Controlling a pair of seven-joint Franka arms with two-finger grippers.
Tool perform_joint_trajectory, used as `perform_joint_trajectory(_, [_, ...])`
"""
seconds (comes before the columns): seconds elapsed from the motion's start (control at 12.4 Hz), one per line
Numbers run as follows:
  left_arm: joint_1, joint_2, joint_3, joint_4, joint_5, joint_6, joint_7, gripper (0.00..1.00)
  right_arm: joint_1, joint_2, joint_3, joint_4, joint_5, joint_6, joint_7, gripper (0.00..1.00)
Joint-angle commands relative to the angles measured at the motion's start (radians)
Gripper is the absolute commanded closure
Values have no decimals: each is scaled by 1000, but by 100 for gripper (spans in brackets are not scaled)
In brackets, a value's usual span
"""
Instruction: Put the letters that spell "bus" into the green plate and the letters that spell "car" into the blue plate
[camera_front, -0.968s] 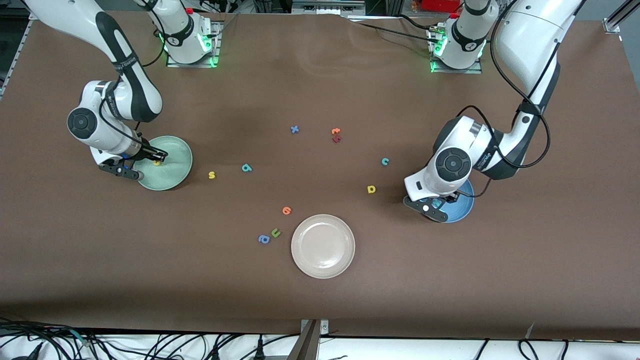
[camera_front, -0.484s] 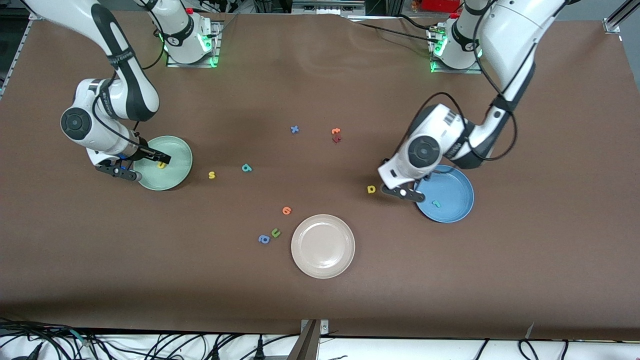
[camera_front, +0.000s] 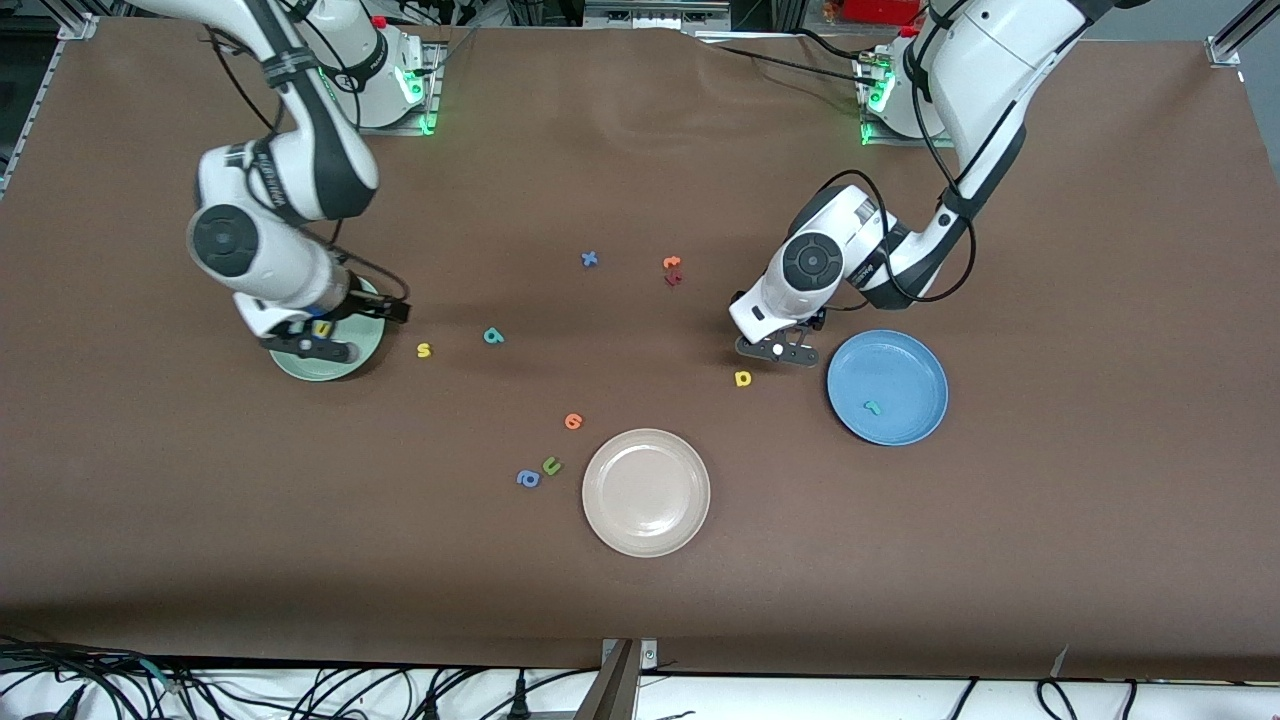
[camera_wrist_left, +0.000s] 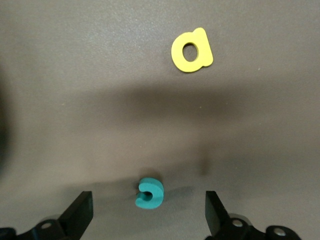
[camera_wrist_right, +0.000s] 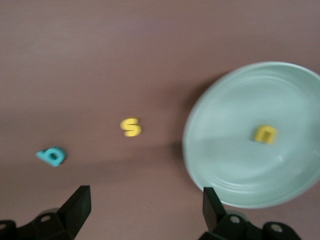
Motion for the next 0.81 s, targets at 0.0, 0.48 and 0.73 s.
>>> perform_joint_trajectory(0.0, [11, -25, -4, -71, 63, 74, -20, 24, -8, 100, 15, 39, -2, 93, -144, 1])
perform_joint_trajectory(0.48, [8, -30, -6, -69, 78, 67, -17, 80, -5, 206, 14, 37, -18, 239, -275, 5])
perform_joint_trajectory(0.73, [8, -33, -6, -65, 78, 59, -11, 80, -8, 225, 9, 33, -44, 262, -288, 12])
